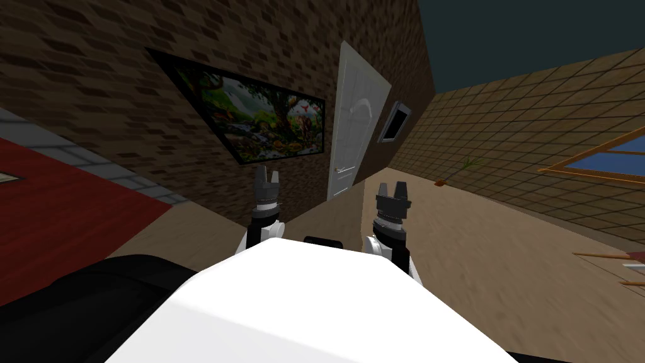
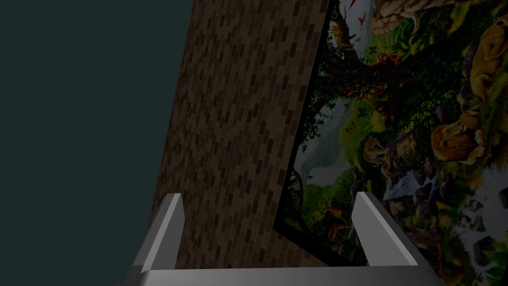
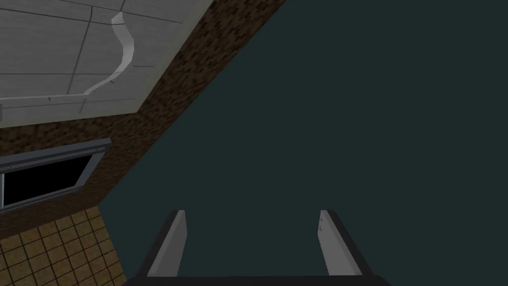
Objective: Pull the door open
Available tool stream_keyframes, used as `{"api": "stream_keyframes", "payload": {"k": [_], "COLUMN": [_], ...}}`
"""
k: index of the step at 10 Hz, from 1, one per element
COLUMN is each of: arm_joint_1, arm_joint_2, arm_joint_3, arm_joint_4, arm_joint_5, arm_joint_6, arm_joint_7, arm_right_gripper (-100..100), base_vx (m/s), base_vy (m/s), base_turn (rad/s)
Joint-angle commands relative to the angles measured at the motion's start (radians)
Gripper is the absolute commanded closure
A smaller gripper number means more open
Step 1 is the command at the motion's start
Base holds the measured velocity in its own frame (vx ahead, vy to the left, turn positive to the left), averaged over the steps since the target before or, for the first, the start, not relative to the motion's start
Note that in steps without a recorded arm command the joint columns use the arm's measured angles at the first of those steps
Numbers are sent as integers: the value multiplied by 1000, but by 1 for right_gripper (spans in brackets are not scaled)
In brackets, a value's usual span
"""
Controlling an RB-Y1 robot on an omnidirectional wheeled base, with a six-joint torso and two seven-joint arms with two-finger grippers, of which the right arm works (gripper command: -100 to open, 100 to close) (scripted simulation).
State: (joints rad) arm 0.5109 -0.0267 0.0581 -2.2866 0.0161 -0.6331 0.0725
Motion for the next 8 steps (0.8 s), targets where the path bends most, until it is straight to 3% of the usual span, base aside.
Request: {"api": "stream_keyframes", "payload": {"k": [1,8], "arm_joint_1": [-14,-63], "arm_joint_2": [-12,-51], "arm_joint_3": [0,0], "arm_joint_4": [38,174], "arm_joint_5": [-2,-10], "arm_joint_6": [-3,-15], "arm_joint_7": [-9,-41], "arm_right_gripper": [-100,-100], "base_vx": [102,75], "base_vy": [-112,-30], "base_turn": [149,89]}}
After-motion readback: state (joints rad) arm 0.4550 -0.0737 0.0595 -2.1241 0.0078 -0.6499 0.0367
